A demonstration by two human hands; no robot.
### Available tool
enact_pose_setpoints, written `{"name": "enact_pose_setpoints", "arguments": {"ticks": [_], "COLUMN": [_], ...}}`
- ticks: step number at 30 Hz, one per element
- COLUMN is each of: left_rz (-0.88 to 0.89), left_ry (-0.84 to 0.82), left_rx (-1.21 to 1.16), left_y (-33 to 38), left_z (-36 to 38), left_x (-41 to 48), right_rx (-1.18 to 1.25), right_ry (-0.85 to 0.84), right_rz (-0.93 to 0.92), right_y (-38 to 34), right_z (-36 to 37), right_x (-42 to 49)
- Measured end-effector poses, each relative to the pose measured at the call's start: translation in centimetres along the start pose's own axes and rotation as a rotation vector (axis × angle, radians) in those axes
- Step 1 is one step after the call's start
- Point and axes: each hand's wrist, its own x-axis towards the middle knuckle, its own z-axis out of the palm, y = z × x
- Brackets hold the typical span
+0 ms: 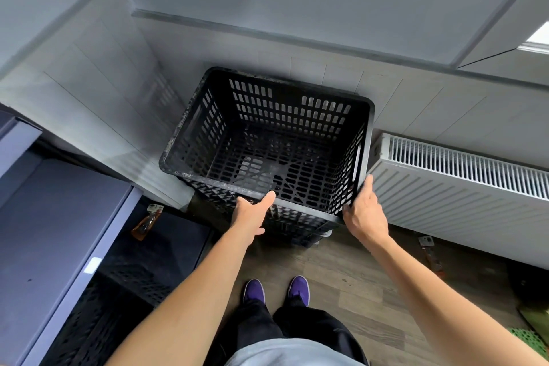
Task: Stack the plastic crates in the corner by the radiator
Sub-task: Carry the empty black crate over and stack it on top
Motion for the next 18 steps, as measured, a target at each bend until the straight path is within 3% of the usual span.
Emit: {"name": "enact_pose_setpoints", "arguments": {"ticks": [2, 4, 8, 10, 14, 18], "left_rz": [0.068, 0.123, 0.203, 0.286, 0.436, 0.668], "left_ry": [0.141, 0.24, 0.357, 0.381, 0.376, 0.348], "left_rx": [0.127, 0.28, 0.467, 0.559, 0.765, 0.986], "left_y": [-0.1, -0.2, 0.1, 0.2, -0.2, -0.1], "left_z": [-0.7, -1.4, -2.9, -3.7, -5.2, -7.4], "left_x": [-0.3, -0.5, -1.3, -1.0, 0.1, 1.3], "right_rx": [-0.21, -0.4, -0.543, -0.563, -0.342, -0.337], "right_ry": [0.125, 0.138, 0.167, 0.133, -0.138, -0.179], "right_rz": [-0.153, -0.243, -0.324, -0.409, -0.416, -0.398], "right_y": [-0.6, -1.0, -1.8, -2.3, -4.8, -7.2], "right_z": [0.0, 0.3, 0.5, 0.8, 1.7, 3.5], "right_x": [-0.4, -0.6, -1.3, -1.5, -2.1, -2.8]}}
